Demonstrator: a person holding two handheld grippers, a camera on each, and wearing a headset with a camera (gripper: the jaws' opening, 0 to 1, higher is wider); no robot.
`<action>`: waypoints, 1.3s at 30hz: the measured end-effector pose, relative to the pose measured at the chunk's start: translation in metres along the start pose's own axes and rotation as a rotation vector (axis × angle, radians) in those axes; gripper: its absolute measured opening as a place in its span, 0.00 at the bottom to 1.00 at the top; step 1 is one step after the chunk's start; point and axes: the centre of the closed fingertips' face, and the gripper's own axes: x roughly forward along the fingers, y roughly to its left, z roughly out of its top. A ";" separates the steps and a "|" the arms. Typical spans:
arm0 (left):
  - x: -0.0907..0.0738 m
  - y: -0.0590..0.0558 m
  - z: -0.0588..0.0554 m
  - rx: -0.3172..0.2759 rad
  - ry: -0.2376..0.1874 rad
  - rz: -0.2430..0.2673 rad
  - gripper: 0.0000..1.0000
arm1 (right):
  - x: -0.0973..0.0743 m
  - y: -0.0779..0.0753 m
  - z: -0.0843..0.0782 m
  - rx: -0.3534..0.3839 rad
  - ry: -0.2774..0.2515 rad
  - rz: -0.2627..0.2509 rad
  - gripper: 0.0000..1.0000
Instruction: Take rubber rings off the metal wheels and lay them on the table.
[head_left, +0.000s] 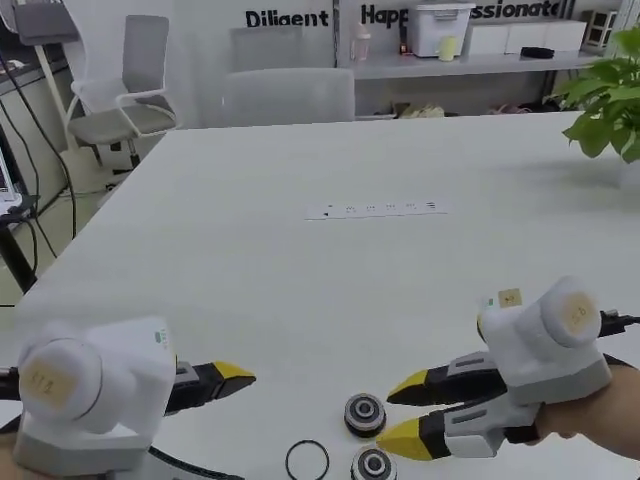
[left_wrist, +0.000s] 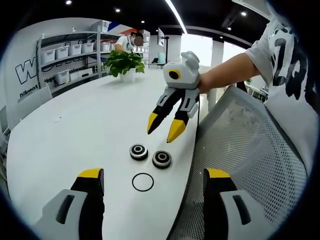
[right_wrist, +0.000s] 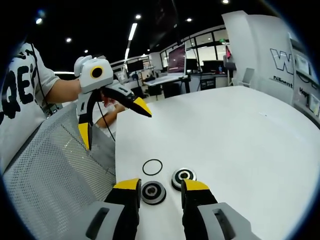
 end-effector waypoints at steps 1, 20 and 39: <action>0.001 0.000 0.000 0.001 0.001 -0.001 0.79 | -0.002 -0.001 -0.001 0.001 0.000 -0.002 0.30; 0.010 0.008 0.000 0.002 0.015 -0.006 0.77 | -0.018 -0.012 -0.024 -0.006 0.028 -0.048 0.31; 0.025 0.009 -0.007 -0.007 0.030 -0.029 0.71 | -0.014 -0.012 -0.036 0.017 0.023 -0.045 0.31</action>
